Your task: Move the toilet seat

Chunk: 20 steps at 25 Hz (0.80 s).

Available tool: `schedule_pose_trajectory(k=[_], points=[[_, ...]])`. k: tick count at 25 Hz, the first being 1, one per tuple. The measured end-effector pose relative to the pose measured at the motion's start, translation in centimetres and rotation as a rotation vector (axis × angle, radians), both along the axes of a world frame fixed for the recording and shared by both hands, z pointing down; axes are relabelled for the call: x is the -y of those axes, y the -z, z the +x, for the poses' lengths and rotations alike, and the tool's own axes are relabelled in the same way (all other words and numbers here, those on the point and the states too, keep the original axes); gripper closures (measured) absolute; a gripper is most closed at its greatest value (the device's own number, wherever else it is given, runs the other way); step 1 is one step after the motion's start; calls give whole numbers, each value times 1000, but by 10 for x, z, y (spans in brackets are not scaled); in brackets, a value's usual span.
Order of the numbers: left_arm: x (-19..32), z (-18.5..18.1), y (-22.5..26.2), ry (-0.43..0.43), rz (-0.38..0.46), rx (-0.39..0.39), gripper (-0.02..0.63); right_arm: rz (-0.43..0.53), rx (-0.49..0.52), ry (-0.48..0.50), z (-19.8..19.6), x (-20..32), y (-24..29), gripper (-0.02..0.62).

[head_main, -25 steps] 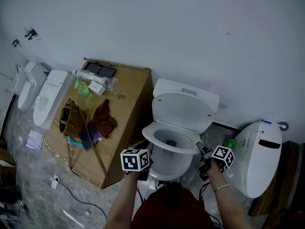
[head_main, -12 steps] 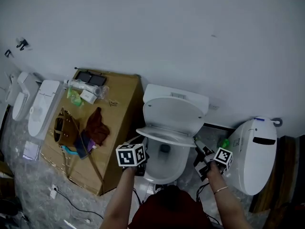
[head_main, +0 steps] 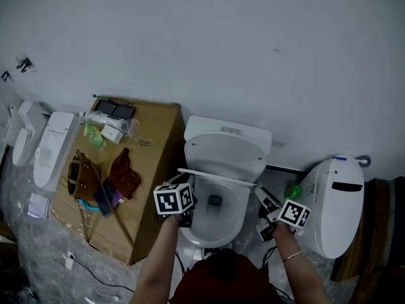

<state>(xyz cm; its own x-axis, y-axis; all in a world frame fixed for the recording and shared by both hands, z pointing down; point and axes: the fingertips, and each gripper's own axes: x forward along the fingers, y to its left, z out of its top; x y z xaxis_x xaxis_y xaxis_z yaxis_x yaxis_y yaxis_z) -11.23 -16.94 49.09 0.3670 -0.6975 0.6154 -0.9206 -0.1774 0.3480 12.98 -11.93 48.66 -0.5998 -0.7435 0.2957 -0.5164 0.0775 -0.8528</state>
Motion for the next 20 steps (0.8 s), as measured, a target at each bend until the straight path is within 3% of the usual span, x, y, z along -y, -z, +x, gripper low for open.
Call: schedule_pose_trajectory(k=[2, 6, 13, 20], points=[[6, 1, 2, 1, 0, 0, 535, 21, -67, 22, -6, 3, 4, 387], [16, 3, 4, -6, 1, 3, 535, 41, -175, 46, -13, 9, 3, 419], [34, 8, 8, -4, 15, 7, 535, 56, -436, 9, -8, 32, -5, 549], [52, 12, 9, 2, 24, 24, 535, 52, -619, 47, -17, 54, -12, 549]])
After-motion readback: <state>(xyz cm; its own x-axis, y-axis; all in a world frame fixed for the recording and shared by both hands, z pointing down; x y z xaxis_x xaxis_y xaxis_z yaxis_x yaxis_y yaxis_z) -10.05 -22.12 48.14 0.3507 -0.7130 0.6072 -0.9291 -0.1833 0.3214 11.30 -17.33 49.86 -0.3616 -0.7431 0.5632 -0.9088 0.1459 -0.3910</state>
